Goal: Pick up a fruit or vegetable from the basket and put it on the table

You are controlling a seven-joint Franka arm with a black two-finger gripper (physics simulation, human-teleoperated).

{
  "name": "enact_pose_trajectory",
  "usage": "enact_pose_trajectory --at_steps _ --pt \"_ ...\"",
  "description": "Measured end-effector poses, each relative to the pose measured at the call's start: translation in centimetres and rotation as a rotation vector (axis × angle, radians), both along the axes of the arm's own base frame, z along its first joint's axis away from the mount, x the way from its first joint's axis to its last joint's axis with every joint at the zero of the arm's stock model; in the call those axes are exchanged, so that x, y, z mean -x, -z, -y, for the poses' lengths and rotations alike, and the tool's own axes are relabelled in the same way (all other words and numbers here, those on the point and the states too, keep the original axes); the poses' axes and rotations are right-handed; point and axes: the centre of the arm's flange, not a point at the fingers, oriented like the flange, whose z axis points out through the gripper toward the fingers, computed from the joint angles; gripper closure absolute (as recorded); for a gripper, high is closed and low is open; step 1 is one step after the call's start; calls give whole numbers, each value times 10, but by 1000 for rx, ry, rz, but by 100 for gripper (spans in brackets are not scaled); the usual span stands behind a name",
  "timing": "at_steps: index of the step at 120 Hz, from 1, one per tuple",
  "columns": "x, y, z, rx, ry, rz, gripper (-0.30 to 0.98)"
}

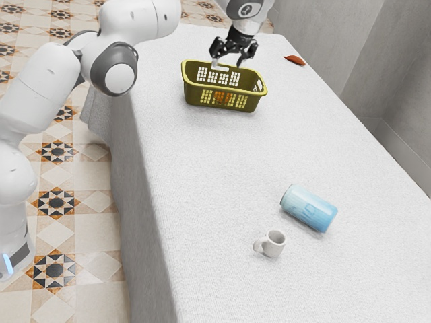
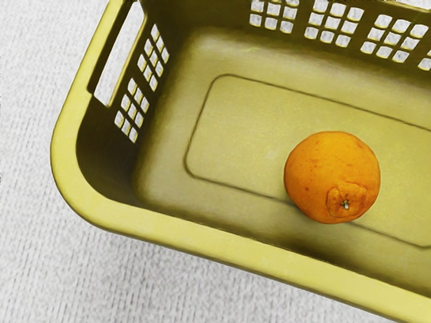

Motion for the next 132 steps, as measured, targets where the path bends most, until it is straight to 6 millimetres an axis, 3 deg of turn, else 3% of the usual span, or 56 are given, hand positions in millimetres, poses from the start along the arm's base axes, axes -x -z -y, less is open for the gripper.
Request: enact_pose_trajectory --at_steps 26,40,60,91,132 --pt "5 4 -14 -9 97 -48 0" --pt "-4 32 -25 18 166 -61 0" --pt "-13 39 -29 10 254 -33 0" --pt "-26 76 -80 -2 301 37 0" --pt "-36 118 -91 39 369 51 0"
